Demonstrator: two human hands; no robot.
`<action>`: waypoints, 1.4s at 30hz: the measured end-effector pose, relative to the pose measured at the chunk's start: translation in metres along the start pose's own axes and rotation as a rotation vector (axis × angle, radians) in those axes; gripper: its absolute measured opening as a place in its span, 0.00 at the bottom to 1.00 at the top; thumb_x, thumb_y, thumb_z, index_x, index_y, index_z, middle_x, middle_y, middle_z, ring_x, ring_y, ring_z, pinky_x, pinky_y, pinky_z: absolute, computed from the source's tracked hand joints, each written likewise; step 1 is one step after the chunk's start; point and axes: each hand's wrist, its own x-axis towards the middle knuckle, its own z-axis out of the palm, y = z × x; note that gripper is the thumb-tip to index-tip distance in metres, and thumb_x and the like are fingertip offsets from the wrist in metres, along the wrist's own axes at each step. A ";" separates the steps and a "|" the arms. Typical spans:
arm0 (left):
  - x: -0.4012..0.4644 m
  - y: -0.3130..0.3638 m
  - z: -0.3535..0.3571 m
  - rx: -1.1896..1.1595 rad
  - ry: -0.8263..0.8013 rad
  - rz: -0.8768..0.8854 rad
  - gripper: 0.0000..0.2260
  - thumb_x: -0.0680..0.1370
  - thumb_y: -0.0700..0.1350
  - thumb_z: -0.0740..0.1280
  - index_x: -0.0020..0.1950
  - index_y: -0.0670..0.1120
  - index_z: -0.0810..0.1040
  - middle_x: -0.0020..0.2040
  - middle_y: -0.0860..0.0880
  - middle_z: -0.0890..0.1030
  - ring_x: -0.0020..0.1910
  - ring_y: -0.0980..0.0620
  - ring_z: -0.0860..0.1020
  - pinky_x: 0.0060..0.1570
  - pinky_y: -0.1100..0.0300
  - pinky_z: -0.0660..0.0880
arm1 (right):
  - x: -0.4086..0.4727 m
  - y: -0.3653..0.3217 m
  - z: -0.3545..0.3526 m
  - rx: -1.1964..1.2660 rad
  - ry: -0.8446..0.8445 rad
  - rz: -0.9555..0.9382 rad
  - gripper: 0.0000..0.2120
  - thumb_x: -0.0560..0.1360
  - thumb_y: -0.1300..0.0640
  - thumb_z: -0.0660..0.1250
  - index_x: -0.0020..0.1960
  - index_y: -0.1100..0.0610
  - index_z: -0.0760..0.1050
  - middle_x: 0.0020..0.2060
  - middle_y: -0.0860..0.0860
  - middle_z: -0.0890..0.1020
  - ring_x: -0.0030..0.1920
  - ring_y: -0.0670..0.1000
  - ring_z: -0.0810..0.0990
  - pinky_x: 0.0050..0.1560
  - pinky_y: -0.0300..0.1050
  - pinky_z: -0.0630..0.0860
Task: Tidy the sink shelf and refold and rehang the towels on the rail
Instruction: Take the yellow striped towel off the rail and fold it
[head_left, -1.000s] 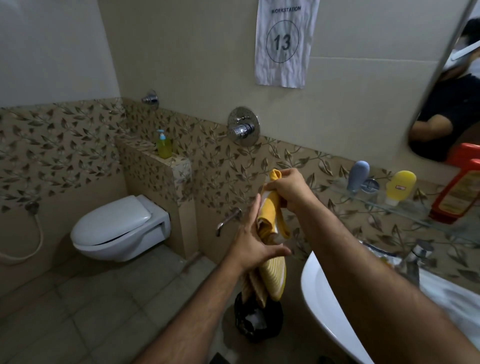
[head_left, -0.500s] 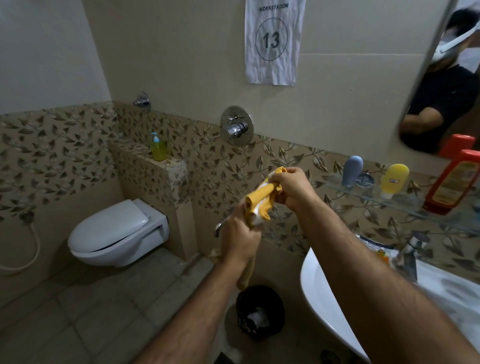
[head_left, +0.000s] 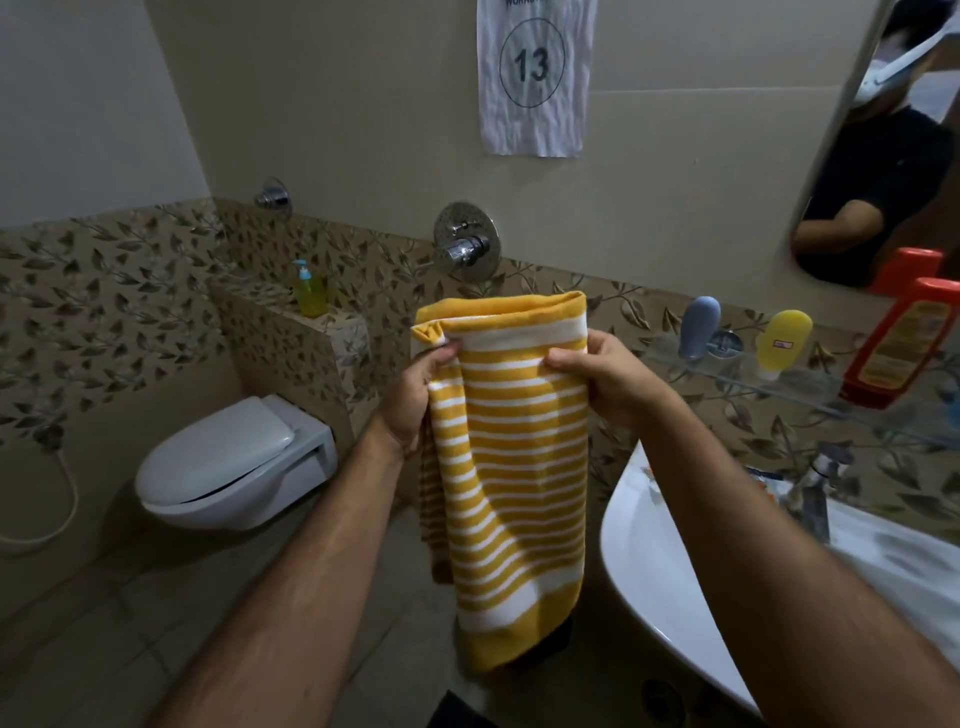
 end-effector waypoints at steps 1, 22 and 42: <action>0.000 -0.002 -0.003 -0.001 0.002 0.004 0.13 0.83 0.46 0.54 0.51 0.46 0.79 0.40 0.49 0.86 0.44 0.48 0.83 0.39 0.58 0.82 | -0.003 -0.007 0.003 -0.036 0.016 -0.029 0.20 0.66 0.54 0.78 0.55 0.58 0.78 0.48 0.54 0.85 0.49 0.54 0.85 0.49 0.47 0.82; 0.021 -0.048 0.084 0.131 0.139 0.249 0.07 0.79 0.52 0.66 0.44 0.52 0.79 0.35 0.61 0.84 0.37 0.64 0.82 0.36 0.66 0.78 | -0.088 -0.008 -0.026 0.016 0.347 -0.056 0.29 0.67 0.56 0.78 0.65 0.61 0.74 0.58 0.59 0.83 0.59 0.59 0.82 0.57 0.54 0.80; 0.049 -0.069 0.240 0.038 -0.270 0.069 0.31 0.65 0.56 0.76 0.61 0.40 0.75 0.54 0.42 0.84 0.46 0.50 0.85 0.38 0.58 0.81 | -0.171 -0.094 -0.140 -0.045 0.792 -0.222 0.15 0.76 0.59 0.70 0.61 0.62 0.77 0.52 0.58 0.85 0.53 0.59 0.85 0.48 0.51 0.83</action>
